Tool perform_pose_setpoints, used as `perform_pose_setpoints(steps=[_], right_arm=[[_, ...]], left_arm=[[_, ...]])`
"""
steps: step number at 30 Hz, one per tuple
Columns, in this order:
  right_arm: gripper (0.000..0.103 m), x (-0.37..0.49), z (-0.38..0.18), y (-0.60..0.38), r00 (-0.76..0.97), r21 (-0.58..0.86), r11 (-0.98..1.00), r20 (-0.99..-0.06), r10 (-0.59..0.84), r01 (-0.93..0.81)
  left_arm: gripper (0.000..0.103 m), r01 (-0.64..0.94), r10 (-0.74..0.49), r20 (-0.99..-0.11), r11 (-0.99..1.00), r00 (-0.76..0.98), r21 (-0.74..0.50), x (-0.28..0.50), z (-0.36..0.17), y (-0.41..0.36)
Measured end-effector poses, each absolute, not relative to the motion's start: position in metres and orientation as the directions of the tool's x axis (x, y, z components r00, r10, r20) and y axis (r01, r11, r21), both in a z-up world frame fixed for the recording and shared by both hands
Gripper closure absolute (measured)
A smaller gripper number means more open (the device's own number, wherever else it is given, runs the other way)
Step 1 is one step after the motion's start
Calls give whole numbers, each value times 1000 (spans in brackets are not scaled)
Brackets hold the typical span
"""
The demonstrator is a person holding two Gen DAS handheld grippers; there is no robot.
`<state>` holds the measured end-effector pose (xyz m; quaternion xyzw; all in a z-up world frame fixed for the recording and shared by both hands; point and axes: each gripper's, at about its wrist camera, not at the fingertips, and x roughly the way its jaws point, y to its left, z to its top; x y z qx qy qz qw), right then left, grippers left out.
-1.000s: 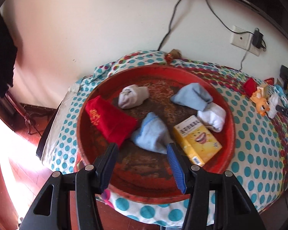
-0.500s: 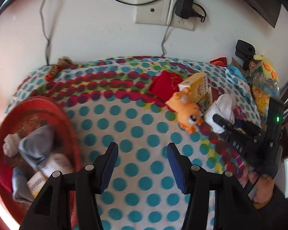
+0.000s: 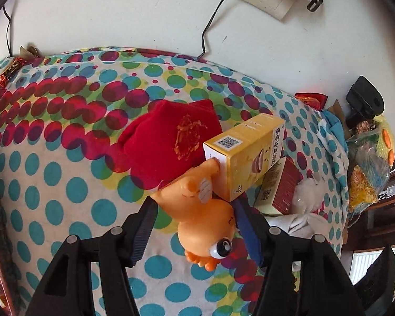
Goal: Organize objects
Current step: 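Grasp the orange toy with the left gripper while the right gripper grasps a white sock, then carry the orange toy with the left gripper and release it into the red tray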
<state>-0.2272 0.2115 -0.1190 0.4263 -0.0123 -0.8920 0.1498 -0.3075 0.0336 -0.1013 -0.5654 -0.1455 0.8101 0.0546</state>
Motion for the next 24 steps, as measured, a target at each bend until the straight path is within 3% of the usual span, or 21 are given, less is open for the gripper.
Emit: perform_pose_setpoints(steps=[4,6,8,24], right_arm=[[69,-227,-118,209,-594,135,-957,-759,-266,257],[69,-227,-118,209,-593,140,-956,-759,-270,256],[69,-227,-117,209,-593,142,-956,-758,-271,256],[70,-226,-118,201,-603,65,-966,-770,-209,252]], left_arm=[[43,68,245,-886,-953,-394,-294,-304,-106,37],[54,53,276,-873,-945,-401,-324,-300,-109,35],[56,43,292,-867,-940,-405,-337,-295,-107,34],[57,-66,59,-864,-997,-500,-30,-223,-72,23]])
